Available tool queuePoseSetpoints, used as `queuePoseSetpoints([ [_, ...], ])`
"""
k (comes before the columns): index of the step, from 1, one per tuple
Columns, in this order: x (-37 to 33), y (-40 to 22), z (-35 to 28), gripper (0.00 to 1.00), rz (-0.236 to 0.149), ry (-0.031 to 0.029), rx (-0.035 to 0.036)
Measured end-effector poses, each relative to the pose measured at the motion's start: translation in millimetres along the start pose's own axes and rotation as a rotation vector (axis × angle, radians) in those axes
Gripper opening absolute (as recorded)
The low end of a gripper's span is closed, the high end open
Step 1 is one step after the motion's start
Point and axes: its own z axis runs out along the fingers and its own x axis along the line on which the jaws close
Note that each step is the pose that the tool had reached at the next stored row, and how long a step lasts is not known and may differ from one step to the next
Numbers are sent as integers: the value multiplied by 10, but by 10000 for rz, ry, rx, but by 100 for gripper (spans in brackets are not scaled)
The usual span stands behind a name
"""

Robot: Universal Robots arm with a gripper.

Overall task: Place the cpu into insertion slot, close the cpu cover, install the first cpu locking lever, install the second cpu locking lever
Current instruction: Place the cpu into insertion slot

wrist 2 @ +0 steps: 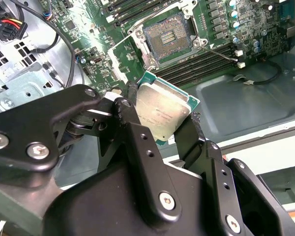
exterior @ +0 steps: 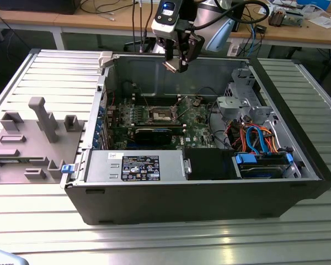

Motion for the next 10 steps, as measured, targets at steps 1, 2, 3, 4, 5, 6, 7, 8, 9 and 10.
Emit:
queuePoseSetpoints([
  [1, 0, 0, 0, 55, 6, -1, 0],
  [2, 0, 0, 0, 55, 10, -1, 0],
  [3, 0, 0, 0, 55, 18, -2, 0],
  [4, 0, 0, 0, 55, 29, -2, 0],
  [5, 0, 0, 0, 55, 39, -3, -1],
  [6, 0, 0, 0, 55, 47, -4, -1],
  [7, 0, 0, 0, 55, 56, -5, -1],
  [8, 0, 0, 0, 55, 67, -6, -1],
  [9, 0, 0, 0, 55, 71, -6, -1],
  [10, 0, 0, 0, 55, 78, -7, -1],
])
